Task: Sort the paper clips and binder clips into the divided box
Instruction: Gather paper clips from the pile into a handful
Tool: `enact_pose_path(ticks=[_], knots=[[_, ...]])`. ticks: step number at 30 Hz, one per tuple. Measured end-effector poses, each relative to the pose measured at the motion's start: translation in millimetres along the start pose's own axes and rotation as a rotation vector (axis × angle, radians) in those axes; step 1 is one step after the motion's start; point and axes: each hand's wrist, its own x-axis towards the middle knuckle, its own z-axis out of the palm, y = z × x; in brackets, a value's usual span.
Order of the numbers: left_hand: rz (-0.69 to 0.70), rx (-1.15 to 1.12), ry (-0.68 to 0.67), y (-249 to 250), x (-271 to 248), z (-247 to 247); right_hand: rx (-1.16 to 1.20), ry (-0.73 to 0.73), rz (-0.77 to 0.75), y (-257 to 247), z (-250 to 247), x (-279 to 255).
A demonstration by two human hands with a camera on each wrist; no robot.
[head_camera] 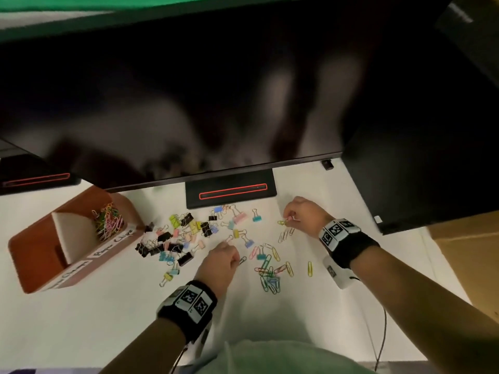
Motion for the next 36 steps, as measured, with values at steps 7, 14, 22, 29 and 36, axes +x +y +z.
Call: enact_pose_path(ticks=[7, 14, 22, 29, 36], knots=[[0.020, 0.002, 0.087, 7, -7, 8, 0.096, 0.105, -0.032, 24, -9, -7], [-0.008, 0.013, 0.126, 10, -6, 14, -0.108, 0.169, -0.145, 6, 0, -9], [0.002, -0.119, 0.108, 22, -1, 16, -0.040, -0.022, -0.076, -4, 13, -2], [-0.007, -0.073, 0.180, 35, 14, 22, -0.004, -0.042, -0.137, 8, 9, -12], [0.082, -0.013, 0.197, 35, 15, 19, -0.106, -0.148, -0.341, 1, 19, -18]])
